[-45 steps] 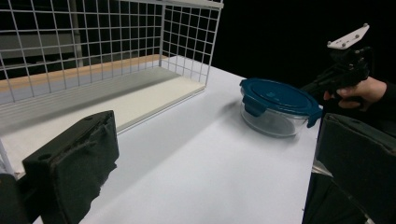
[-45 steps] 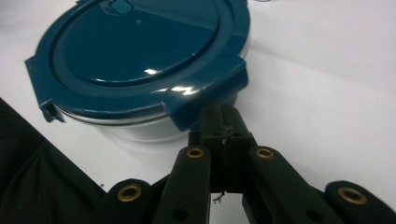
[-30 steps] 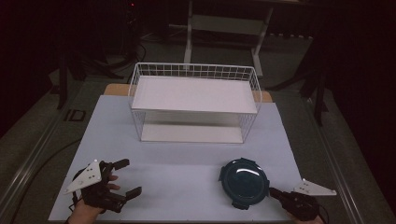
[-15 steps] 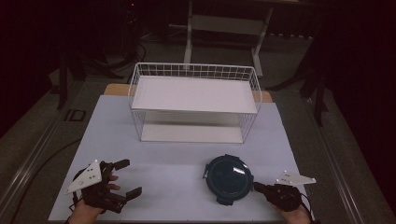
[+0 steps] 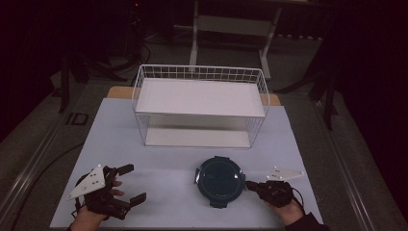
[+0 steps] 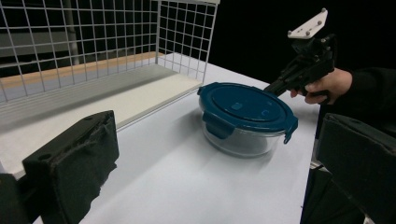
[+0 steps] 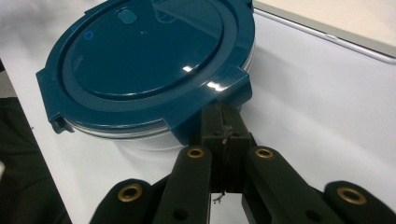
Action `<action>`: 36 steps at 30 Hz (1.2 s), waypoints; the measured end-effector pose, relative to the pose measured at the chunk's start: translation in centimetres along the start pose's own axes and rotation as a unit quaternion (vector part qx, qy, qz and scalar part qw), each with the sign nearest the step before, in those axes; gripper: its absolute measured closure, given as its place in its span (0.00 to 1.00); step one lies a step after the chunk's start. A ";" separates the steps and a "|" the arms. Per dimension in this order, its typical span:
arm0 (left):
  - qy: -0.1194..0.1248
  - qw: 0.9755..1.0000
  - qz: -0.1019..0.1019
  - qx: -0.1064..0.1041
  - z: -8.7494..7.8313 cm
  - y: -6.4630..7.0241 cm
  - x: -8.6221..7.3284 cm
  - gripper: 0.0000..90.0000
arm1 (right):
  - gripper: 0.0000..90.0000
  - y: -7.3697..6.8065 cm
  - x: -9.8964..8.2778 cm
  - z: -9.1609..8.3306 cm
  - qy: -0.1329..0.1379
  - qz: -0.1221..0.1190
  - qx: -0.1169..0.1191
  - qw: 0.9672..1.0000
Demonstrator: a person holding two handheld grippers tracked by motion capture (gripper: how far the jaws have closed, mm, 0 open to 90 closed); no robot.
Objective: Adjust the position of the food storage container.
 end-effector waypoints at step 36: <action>-0.001 1.000 -0.002 -0.004 0.1 0.0 -0.1 0.00 | 1.00 -2.8 3.1 4.2 -0.004 -0.025 0.041 0.999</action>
Point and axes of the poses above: each handheld gripper's, and its own axes: z roughly forward along the jaws, x roughly out of its top, y roughly to its right, the point moved 1 cm from there along z, roughly forward along the jaws, and after that the axes turned 8 degrees about -x, right-handed, at the moved point
